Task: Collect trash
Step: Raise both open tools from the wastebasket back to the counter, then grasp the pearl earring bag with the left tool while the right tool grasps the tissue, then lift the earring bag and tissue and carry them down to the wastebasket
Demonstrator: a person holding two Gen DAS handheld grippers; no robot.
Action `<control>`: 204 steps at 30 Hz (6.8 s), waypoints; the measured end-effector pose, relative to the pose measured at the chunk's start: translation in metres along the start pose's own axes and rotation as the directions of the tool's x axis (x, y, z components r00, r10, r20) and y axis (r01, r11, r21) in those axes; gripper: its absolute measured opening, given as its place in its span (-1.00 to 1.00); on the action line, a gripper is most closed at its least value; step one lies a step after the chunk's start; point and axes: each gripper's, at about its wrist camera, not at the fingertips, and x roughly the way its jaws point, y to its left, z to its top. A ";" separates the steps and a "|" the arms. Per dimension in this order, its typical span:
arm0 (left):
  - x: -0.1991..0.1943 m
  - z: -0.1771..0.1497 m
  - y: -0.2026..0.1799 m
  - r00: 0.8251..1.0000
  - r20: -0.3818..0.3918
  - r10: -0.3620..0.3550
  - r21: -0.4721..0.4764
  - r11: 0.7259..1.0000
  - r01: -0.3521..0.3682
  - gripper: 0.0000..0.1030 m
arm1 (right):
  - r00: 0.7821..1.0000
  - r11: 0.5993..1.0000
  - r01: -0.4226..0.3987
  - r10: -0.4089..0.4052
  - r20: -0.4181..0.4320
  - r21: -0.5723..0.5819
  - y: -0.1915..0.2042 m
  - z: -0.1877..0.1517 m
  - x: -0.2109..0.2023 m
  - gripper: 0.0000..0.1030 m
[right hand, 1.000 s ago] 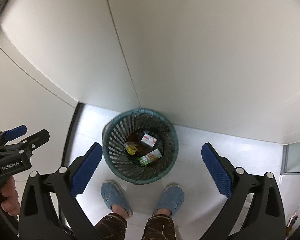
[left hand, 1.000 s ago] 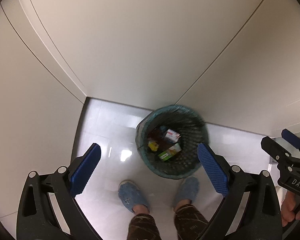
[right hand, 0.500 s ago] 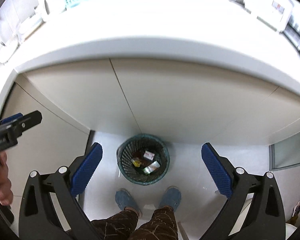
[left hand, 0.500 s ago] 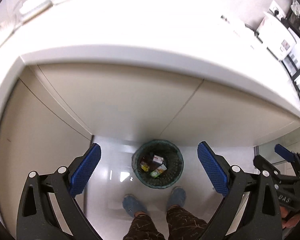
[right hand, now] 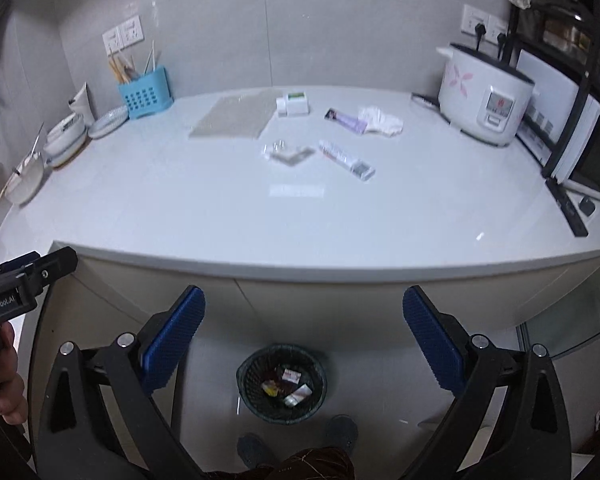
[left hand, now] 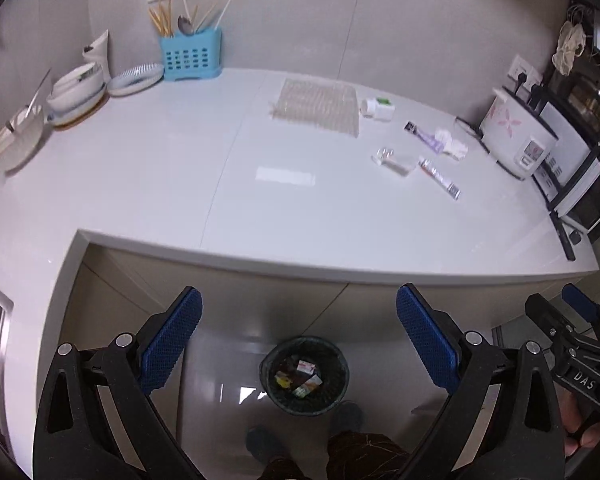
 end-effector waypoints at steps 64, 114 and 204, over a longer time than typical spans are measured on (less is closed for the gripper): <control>0.315 0.190 -0.161 0.896 -0.404 0.182 -0.289 0.904 -0.314 0.88 | 0.946 0.934 -0.154 0.044 -0.322 -0.324 -0.156 0.282 0.363 0.59; 0.296 0.196 -0.166 0.897 -0.384 0.219 -0.284 0.896 -0.341 0.07 | 0.928 0.947 -0.213 0.120 -0.351 -0.239 -0.167 0.281 0.359 -0.86; 0.183 -0.193 0.032 0.970 -0.220 0.107 0.034 0.994 -0.102 0.07 | 0.911 0.980 -0.118 0.043 -0.409 -0.160 0.047 -0.195 0.211 -0.86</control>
